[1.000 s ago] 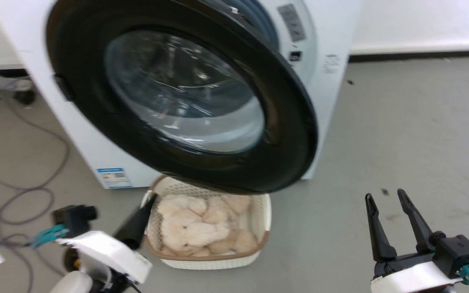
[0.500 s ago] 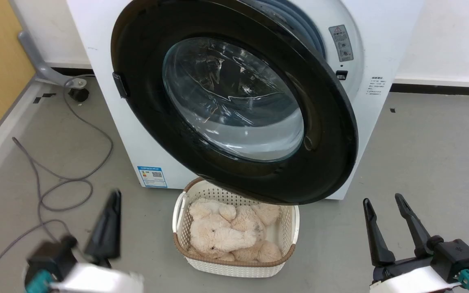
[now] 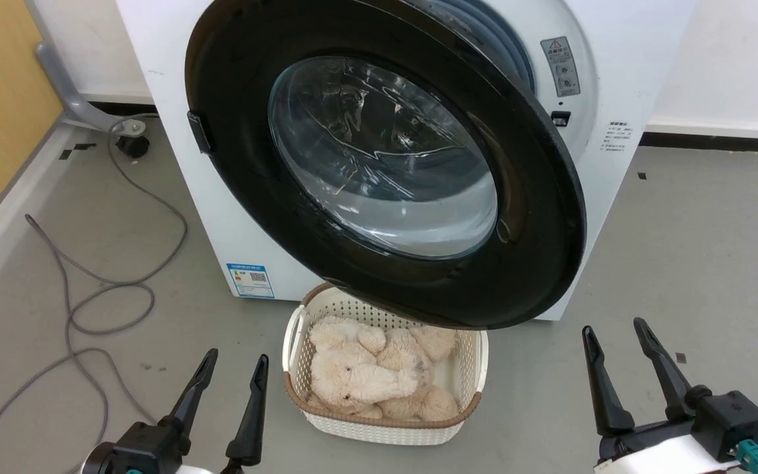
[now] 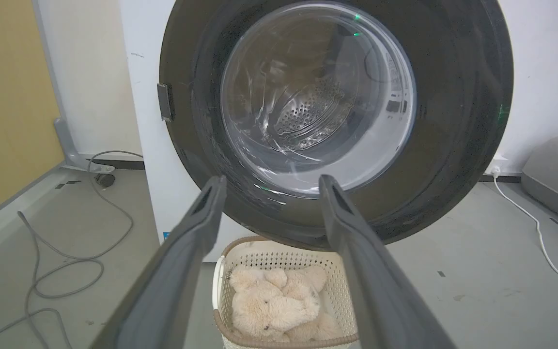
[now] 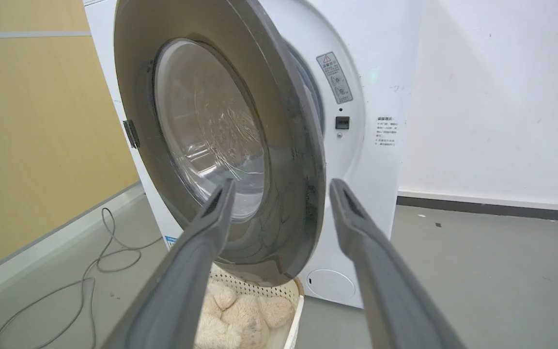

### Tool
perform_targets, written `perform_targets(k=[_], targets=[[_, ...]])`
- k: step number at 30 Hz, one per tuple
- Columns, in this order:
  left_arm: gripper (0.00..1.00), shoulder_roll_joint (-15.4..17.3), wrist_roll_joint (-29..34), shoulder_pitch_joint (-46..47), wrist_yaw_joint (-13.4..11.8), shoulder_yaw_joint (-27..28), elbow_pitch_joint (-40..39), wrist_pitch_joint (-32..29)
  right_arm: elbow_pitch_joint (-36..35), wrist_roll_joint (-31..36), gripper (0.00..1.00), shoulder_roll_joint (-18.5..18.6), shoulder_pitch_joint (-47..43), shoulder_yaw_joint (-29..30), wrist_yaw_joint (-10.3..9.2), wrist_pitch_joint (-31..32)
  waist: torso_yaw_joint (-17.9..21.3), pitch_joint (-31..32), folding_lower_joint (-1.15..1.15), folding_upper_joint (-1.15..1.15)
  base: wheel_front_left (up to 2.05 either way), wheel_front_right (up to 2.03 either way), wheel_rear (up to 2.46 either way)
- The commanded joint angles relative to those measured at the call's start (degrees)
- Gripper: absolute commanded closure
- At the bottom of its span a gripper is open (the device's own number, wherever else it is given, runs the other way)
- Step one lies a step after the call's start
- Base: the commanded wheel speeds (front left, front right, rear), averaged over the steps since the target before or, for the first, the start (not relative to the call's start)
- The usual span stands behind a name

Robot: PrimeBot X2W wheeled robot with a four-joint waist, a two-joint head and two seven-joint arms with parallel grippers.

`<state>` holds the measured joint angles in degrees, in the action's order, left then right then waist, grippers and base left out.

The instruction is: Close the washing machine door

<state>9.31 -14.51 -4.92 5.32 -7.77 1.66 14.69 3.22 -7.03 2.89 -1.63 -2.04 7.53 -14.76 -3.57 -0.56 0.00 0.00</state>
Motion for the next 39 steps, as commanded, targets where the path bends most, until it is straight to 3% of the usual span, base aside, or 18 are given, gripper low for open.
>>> perform_targets(k=[1, 3, 5, 6, 11, 21, 30, 39], targets=[[0.0, -0.32, 0.5, 0.74, 0.39, 0.42, 0.09, 0.3, -0.01, -0.02, 0.0, -0.02, -0.34, 0.02, -0.04, -0.24, -0.03, -0.22, 0.0, 0.0, 0.0, 0.0, 0.0], [0.0, -0.74, 1.1, 1.06, 0.75, 0.89, 0.07, 0.3, 0.13, -0.23, 0.0, -0.02, -0.18, 0.01, -0.04, -0.24, -0.11, -0.7, 0.0, 0.0, 0.0, 0.0, 0.0], [0.0, -1.14, 1.58, 1.5, 1.06, 1.25, -0.08, 0.3, -0.34, 0.36, 0.83, -0.02, 0.3, -0.57, -0.04, -0.24, -0.34, -1.43, 0.0, 0.0, 0.0, 0.0, 0.0], [0.0, -1.34, 1.79, 1.74, 1.2, 1.39, -0.16, 0.3, -0.51, 0.89, 1.0, -0.02, 0.53, -1.04, -0.04, -0.24, -0.49, -1.82, 0.0, 0.0, 0.0, 0.0, 0.0], [0.0, -2.5, 2.55, 3.08, 1.67, 1.84, -0.9, 0.3, -0.31, 4.03, 1.0, 1.22, 3.06, -5.09, -0.04, -0.24, -1.46, -4.4, 0.0, 0.0, 0.0, 0.0, 0.0], [0.0, -3.39, 3.14, 6.98, 2.1, 0.87, -1.63, 0.3, 5.39, 0.42, 1.0, 11.76, 17.58, -12.56, -0.04, 2.26, -3.77, -11.25, 0.0, 0.0, 0.0, 0.0, 0.0], [0.0, -3.63, 2.5, 10.65, 2.15, -0.53, -2.24, 0.3, 11.99, -5.81, 1.0, 16.78, 29.93, -9.62, -0.04, 5.64, -5.9, -17.25, 0.0, 0.0, 0.0, 0.0, 0.0], [0.0, -4.19, 2.26, 13.34, 2.16, -0.15, -3.36, 0.3, 18.81, -10.23, 1.0, 17.92, 40.86, -5.08, -0.04, 8.51, -6.78, -22.46, 0.0, 0.0, 0.0, 0.0, 0.0]])
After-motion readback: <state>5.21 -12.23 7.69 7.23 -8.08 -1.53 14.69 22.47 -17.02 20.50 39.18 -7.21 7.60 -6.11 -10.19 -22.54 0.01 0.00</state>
